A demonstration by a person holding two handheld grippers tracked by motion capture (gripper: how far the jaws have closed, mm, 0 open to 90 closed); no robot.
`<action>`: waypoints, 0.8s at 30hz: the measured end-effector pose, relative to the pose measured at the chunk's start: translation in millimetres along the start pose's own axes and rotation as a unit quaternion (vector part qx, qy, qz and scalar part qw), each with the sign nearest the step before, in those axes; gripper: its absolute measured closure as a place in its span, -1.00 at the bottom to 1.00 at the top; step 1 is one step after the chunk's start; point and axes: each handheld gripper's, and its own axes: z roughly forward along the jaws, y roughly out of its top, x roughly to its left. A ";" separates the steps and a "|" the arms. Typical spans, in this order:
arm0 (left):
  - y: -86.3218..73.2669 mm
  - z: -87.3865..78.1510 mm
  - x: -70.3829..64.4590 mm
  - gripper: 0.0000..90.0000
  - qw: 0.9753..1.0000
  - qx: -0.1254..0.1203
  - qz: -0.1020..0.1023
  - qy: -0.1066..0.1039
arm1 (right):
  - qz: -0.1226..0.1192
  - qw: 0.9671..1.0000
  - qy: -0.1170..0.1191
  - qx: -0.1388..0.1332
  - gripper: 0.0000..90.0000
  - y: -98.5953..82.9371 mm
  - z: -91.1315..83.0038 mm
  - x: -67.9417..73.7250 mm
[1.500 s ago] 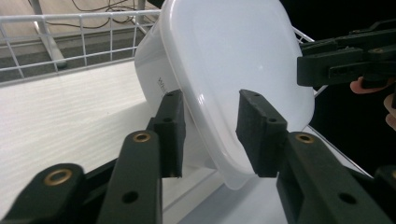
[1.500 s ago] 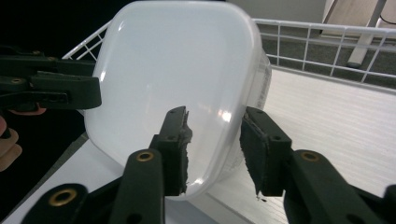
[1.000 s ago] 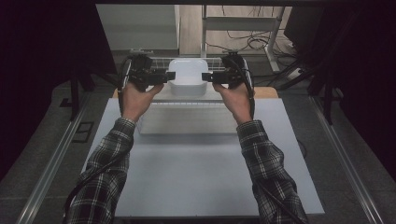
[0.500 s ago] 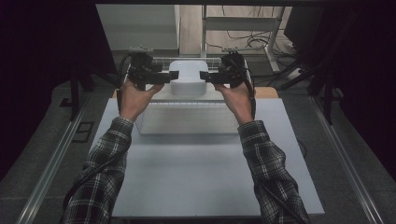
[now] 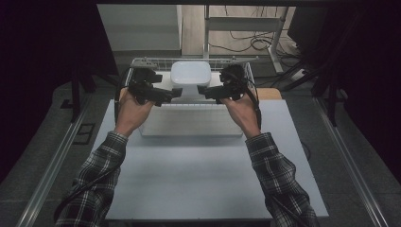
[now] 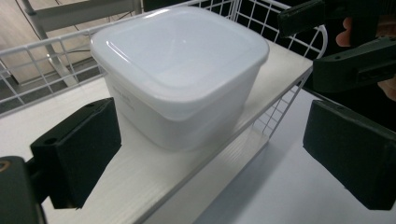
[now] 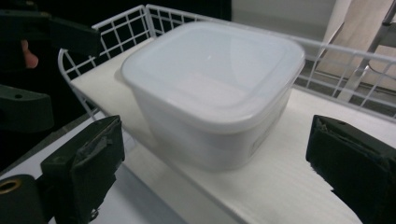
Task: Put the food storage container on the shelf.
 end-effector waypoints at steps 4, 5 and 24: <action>-9.4 -1.3 -2.3 -0.89 1.000 -0.008 0.000 -0.015 | -0.003 1.000 0.007 0.005 -0.93 -8.7 -1.5 2.9; -12.3 -1.7 -2.5 -0.89 1.000 -0.007 -0.002 -0.020 | 0.000 1.000 0.009 0.005 -0.93 -10.8 -2.0 3.7; -50.1 -8.2 -16.2 -0.90 0.999 0.000 0.006 -0.052 | -0.034 0.999 0.034 0.012 -0.94 -40.7 -11.2 14.2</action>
